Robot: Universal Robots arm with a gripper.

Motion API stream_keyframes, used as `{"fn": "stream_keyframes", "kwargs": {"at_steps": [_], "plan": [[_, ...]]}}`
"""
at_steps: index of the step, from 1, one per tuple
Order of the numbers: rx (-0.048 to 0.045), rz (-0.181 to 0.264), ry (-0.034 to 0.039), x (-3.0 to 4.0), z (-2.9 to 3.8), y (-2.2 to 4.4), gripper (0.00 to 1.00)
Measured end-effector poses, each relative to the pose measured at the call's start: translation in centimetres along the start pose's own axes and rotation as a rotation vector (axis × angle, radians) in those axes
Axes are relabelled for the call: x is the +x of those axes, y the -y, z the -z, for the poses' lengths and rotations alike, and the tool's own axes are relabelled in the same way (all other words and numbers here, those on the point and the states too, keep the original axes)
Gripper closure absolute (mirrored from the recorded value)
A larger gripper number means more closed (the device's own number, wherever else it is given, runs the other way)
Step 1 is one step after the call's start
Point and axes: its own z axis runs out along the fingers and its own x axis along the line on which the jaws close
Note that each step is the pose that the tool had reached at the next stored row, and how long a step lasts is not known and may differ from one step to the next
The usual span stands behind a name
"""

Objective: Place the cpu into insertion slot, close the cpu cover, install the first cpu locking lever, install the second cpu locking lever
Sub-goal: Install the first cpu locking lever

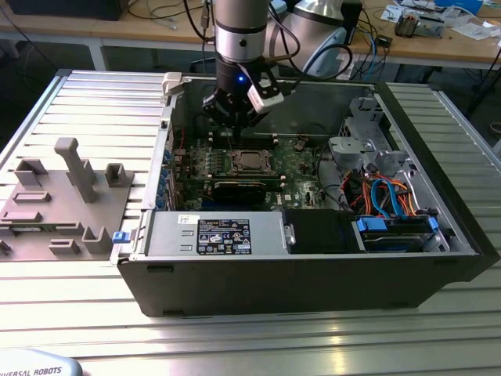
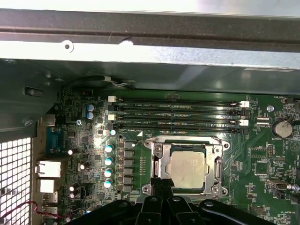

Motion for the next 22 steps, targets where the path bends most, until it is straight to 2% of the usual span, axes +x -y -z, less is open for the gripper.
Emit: {"fn": "stream_keyframes", "kwargs": {"at_steps": [22], "plan": [[0.0, 0.0, 0.0, 0.6, -0.01, -0.02, 0.89]]}}
